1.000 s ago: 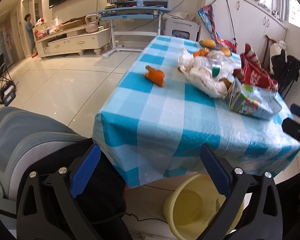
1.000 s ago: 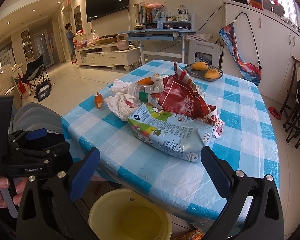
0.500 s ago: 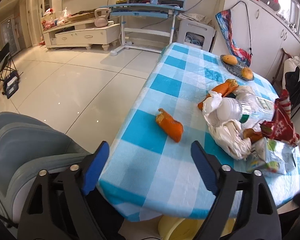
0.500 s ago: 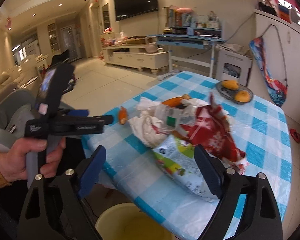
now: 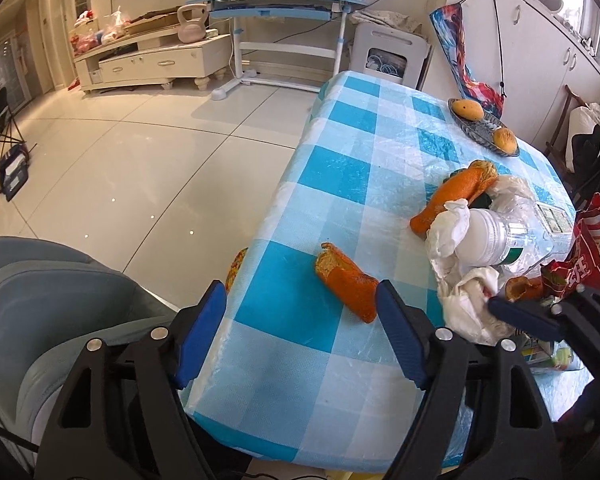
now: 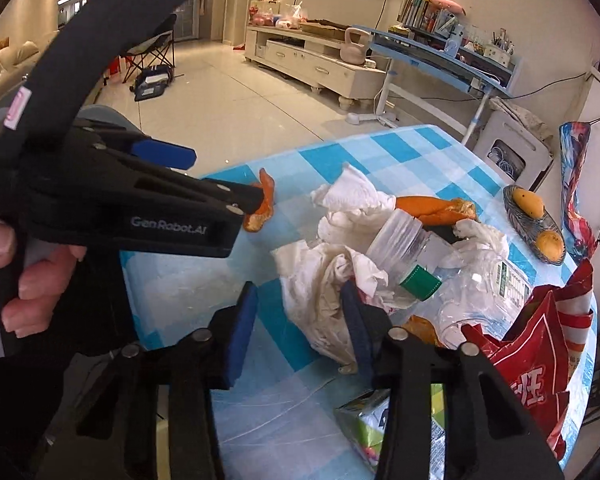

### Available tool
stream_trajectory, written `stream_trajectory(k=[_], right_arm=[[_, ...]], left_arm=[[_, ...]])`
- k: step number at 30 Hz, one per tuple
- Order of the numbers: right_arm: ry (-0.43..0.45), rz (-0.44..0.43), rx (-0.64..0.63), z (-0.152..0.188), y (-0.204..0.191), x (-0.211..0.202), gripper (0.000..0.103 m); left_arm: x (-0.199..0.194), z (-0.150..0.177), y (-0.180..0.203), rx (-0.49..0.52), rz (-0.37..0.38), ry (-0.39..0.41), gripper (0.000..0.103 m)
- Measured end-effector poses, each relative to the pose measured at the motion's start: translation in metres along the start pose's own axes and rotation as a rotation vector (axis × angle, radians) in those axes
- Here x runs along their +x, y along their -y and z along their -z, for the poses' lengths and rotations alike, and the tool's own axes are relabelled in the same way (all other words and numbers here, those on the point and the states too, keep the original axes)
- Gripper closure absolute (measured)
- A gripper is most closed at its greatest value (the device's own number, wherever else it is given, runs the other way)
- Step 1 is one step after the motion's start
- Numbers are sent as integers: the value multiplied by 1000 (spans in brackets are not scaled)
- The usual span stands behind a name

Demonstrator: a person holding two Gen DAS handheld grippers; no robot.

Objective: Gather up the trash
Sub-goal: 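Grasp the white tissue with the right gripper while the left gripper grasps the orange snack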

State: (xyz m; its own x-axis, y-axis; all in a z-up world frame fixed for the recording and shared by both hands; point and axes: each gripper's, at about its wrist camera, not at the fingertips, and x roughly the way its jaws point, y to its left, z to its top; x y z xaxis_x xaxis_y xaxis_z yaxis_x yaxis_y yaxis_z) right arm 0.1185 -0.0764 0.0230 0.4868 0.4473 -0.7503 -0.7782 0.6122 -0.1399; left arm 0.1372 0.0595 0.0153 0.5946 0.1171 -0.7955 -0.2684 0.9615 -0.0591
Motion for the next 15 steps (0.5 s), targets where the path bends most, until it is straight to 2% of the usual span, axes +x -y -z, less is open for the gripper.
stream_trajectory(k=[3, 6, 9, 11, 12, 15], right_arm=[[28, -5, 42, 2, 10, -8, 90], [55, -33, 105, 5, 23, -17, 94], [97, -95, 194, 8, 33, -28, 95], [129, -137, 254, 9, 40, -37, 95], [149, -160, 281, 10, 43, -42, 95], [202, -209, 355, 10, 48, -55, 95]], left_arm=[[4, -2, 6, 19, -5, 2, 29], [8, -3, 12, 35, -14, 1, 35], [10, -2, 14, 46, 9, 7, 51], [12, -1, 16, 62, 41, -2, 80], [11, 0, 16, 67, 41, 4, 85], [7, 2, 4, 23, 160, 2, 90]])
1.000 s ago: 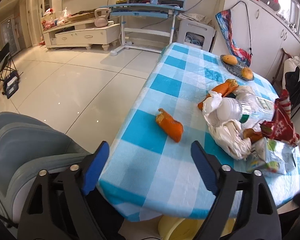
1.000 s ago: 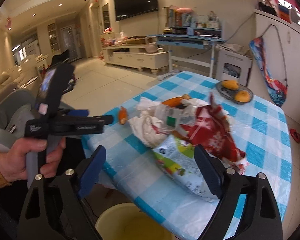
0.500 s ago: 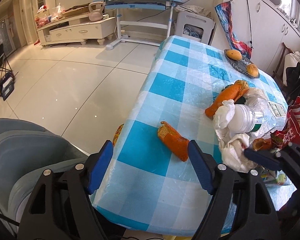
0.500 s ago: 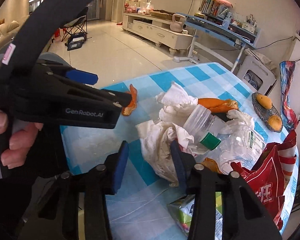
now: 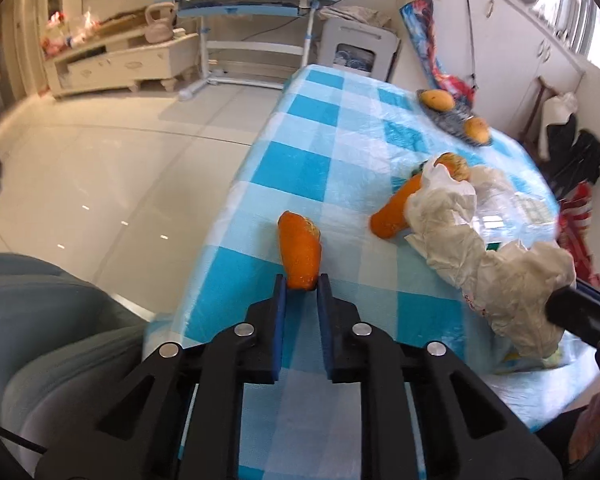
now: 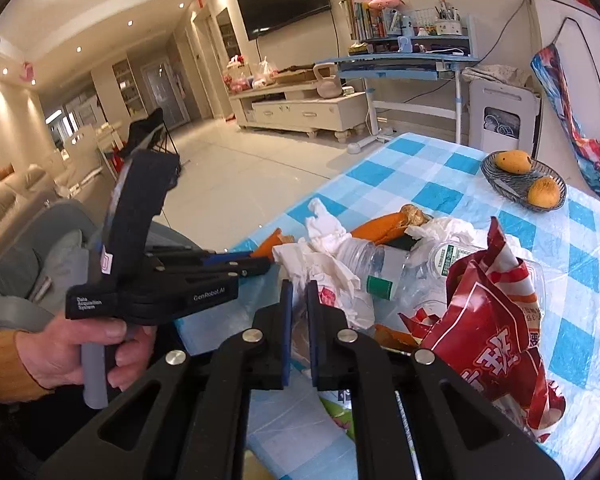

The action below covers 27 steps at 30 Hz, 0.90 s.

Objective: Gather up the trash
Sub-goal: 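Grasp the white tissue with the right gripper while the left gripper grasps the orange snack, then carry the tissue and orange snack over the yellow bucket and open both grippers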

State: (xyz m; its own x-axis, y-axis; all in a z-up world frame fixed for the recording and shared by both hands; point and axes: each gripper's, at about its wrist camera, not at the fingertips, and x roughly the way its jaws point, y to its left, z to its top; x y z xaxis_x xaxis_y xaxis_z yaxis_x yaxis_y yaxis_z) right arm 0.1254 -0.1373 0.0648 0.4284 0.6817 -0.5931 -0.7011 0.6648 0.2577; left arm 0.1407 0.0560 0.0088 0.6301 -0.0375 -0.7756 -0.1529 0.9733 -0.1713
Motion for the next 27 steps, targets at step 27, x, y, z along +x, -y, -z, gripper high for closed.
stream_trajectory(k=[27], right_arm=[[122, -186, 269, 41, -6, -83, 95]], left_arm=[[-91, 43, 3, 19, 153, 124, 93]])
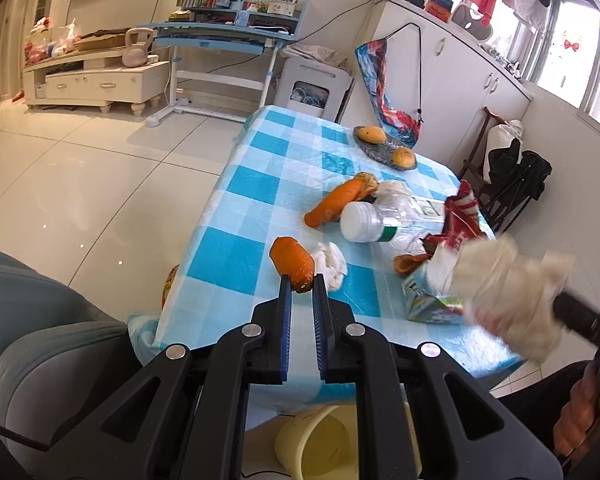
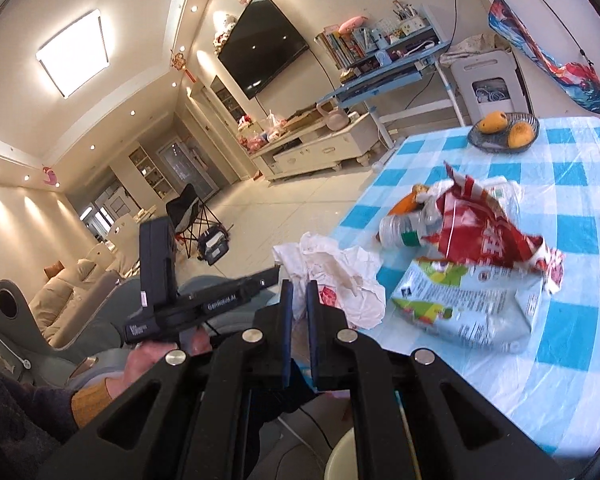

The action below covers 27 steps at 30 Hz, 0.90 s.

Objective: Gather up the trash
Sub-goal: 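Carry the tissue and orange snack over the yellow bucket and open both grippers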

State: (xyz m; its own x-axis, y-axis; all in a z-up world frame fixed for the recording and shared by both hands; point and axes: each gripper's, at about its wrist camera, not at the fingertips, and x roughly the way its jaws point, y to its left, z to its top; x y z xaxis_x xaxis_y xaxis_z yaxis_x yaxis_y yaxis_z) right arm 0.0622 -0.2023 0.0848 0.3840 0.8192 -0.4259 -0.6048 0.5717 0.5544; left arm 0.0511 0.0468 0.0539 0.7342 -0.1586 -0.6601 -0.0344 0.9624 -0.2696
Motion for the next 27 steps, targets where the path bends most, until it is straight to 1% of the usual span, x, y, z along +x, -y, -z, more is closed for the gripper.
stream_trajectory(k=[5, 8, 10, 11, 13, 15, 17, 19, 20, 21, 22, 23, 24, 25, 26, 27], right_arm=[[-136, 55, 29, 42, -4, 1, 95], [-218, 107, 54, 64, -1, 5, 91], [-254, 166, 57, 75, 2, 6, 73], [-252, 190, 64, 77, 3, 5, 64], [-220, 198, 76, 81, 4, -2, 63], [-175, 214, 79, 80, 6, -11, 58], [-125, 231, 77, 81, 8, -18, 55], [-75, 261, 66, 79, 7, -24, 50], [-49, 283, 57, 78, 5, -26, 45], [-24, 310, 45, 76, 4, -29, 39], [0, 341, 31, 75, 1, -31, 37], [25, 372, 14, 74, -1, -34, 33], [45, 398, -3, 72, -3, -36, 30], [61, 423, -19, 72, -5, -38, 28], [74, 447, -31, 70, -6, -37, 24], [84, 474, -43, 69, -6, -36, 22]], left_arm=[[-18, 17, 15, 35, 31, 0, 93], [-25, 33, 25, 56, 57, -19, 93], [-27, 46, 35, 71, 72, -42, 93], [-27, 54, 39, 76, 81, -59, 93], [-24, 70, 44, 87, 90, -100, 93], [-17, 86, 51, 104, 98, -158, 93], [-11, 102, 59, 138, 112, -220, 93], [-4, 116, 69, 190, 112, -266, 93], [-1, 121, 73, 213, 102, -281, 91], [0, 123, 76, 226, 88, -282, 89], [-1, 123, 78, 234, 77, -273, 81], [-6, 120, 79, 241, 58, -243, 69], [-13, 116, 78, 247, 32, -195, 61], [-23, 110, 79, 252, -3, -122, 45], [-31, 105, 79, 252, -30, -64, 34], [-38, 102, 78, 245, -56, -12, 30]])
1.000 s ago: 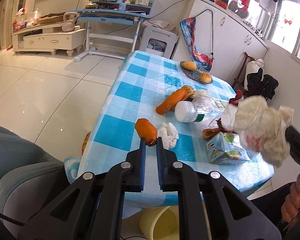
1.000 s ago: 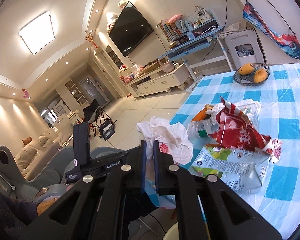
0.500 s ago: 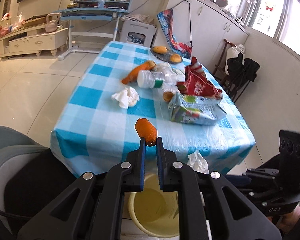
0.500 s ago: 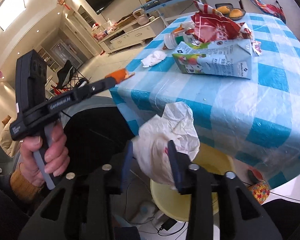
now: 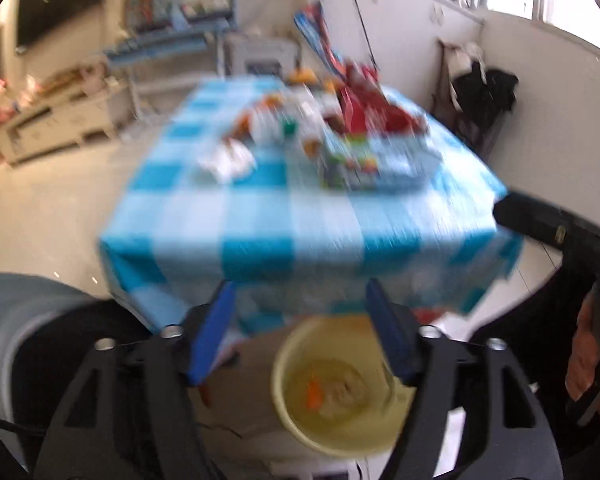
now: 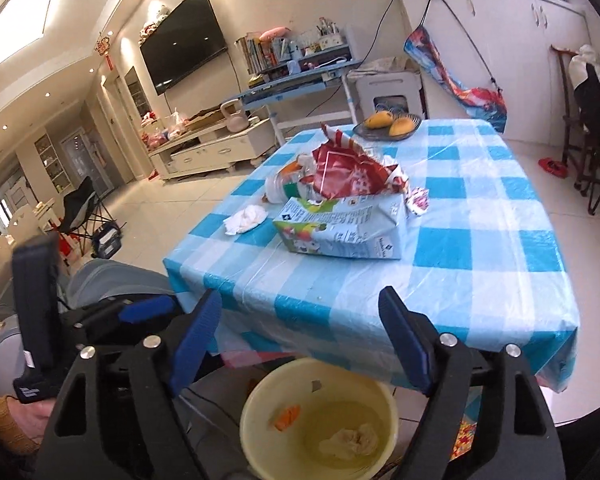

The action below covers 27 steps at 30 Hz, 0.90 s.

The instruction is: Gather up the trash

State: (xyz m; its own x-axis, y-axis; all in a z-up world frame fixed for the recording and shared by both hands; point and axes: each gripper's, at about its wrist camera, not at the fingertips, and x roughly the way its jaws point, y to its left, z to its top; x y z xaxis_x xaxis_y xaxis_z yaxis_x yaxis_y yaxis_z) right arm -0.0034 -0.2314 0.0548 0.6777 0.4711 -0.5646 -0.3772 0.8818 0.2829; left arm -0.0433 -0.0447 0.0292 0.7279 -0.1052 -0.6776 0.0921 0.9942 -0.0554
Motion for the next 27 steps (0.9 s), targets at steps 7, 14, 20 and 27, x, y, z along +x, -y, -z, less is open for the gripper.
stream_trajectory(k=[7, 14, 20, 27], right_arm=[[4, 127, -91, -4, -12, 14, 12], [141, 188, -205, -5, -31, 1, 7], [-52, 11, -101, -7, -17, 27, 7], [10, 250, -262, -3, -35, 27, 7]], left_arm=[[-11, -2, -40, -89, -185, 121, 12], [-5, 0, -57, -165, -190, 100, 11], [-3, 0, -54, -166, -193, 109, 11], [-2, 0, -53, -169, -203, 111, 11]])
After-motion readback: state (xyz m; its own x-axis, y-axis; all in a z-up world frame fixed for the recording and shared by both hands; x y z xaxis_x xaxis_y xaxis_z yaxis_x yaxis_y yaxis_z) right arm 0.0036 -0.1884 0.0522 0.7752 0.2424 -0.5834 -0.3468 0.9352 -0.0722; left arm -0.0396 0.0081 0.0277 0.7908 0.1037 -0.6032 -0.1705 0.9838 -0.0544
